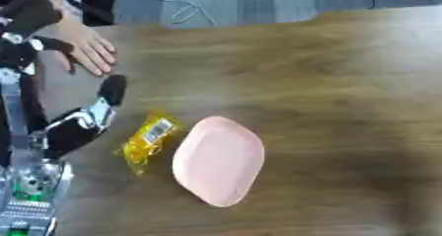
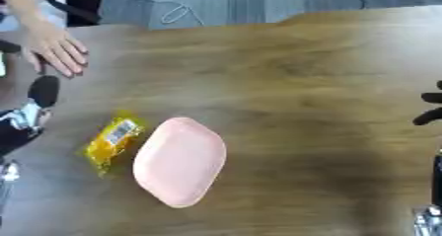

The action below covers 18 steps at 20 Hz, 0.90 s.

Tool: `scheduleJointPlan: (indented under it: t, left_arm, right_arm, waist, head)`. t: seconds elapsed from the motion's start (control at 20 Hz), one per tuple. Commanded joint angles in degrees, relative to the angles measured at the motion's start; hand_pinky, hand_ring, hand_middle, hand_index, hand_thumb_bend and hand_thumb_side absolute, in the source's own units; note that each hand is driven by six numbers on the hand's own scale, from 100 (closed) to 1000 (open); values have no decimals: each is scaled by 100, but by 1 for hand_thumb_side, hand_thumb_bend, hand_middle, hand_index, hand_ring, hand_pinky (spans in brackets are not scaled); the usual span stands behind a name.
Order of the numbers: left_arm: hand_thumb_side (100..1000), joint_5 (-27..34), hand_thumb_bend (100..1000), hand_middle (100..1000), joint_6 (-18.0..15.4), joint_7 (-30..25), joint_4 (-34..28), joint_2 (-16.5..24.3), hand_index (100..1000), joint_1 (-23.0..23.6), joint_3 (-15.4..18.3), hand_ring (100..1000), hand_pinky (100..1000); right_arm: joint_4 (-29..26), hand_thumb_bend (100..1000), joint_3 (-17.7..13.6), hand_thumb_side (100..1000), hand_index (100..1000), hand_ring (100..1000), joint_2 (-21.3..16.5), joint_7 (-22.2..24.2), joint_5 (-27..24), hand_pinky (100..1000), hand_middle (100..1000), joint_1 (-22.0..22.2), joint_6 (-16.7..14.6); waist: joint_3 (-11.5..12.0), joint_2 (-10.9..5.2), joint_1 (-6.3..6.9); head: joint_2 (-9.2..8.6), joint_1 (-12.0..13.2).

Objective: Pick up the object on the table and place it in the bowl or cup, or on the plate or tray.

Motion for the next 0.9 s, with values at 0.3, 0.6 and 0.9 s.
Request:
scheduleJointPlan:
  t: [0.3,0.6,0.9]
  left_arm:
    - [559,-1126,772,761,1317,-2931,-78,606,818,-120,-460,714,451]
    - [663,-1944,655,774,1243,-4079,-78,478,824,-94,-488,719,470]
    - [672,-2092,628,775,1248,-4161,-78,548,825,-76,-432,720,478]
  right_arm:
    - [-111,100,29,763,809,582,-99,74,-23,356,645,9,8]
    - [-111,100,19,756,810,580,-112,84,-8,356,645,23,28]
    - [-111,100,14,753,812,579,-123,89,10,355,646,33,33]
  waist:
    - [-66,-93,86]
    - [-75,-58,138]
    - [-79,-26,171]
  head:
    - [68,127]
    - [73,100]
    - [77,91]
